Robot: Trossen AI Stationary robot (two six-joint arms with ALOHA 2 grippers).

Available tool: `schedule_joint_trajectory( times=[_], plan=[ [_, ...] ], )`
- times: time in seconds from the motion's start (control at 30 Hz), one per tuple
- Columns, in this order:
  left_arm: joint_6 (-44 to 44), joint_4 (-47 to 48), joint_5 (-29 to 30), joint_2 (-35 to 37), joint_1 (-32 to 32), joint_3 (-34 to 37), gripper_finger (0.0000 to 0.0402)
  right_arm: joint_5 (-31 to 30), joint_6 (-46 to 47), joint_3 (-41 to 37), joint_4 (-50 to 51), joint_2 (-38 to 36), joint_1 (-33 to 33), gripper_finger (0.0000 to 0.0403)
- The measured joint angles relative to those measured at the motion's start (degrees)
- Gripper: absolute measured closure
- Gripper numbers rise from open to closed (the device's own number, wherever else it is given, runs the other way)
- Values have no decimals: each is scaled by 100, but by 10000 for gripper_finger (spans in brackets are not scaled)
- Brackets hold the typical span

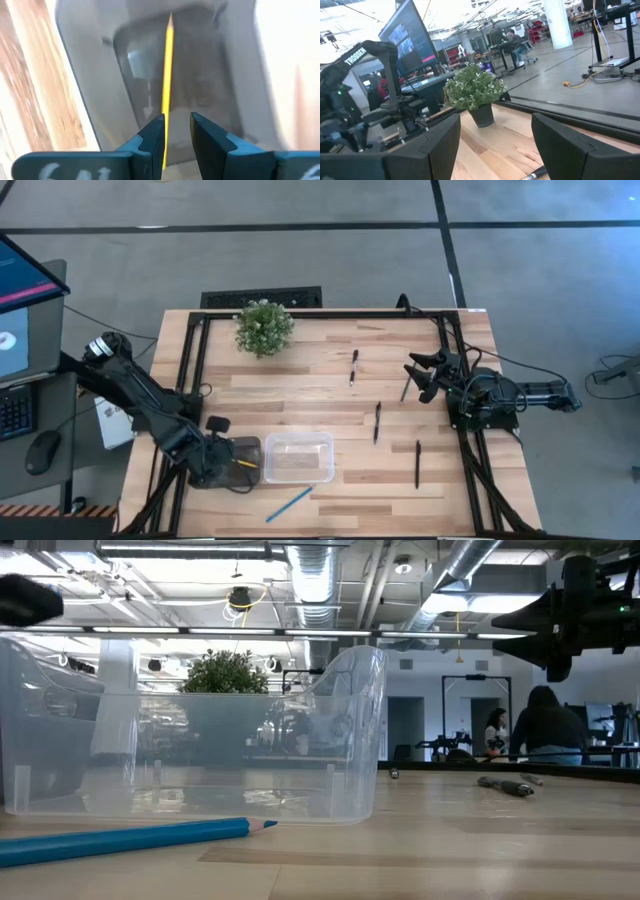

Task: Sort pens & pencils
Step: Put the blue pencil into the black bin

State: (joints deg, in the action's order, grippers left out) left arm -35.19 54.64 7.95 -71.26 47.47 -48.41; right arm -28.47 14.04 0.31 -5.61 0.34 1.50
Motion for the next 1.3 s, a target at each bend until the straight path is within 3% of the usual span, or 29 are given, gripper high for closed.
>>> schedule_joint_trajectory(
  times=[0.33,0.67,0.97,1.3],
  plan=[
    [-130,-162,533,2,-24,-1018,319,0,-7,0,0,0,0,135],
    [-268,-2269,291,2,-553,-1116,319,0,-7,1,2,1,0,135],
    [-311,-2633,338,2,-741,-1116,317,0,-7,1,96,2,0,135],
    [-413,-2919,1003,0,-776,-1116,217,0,-80,1,94,0,0,135]
  ],
)
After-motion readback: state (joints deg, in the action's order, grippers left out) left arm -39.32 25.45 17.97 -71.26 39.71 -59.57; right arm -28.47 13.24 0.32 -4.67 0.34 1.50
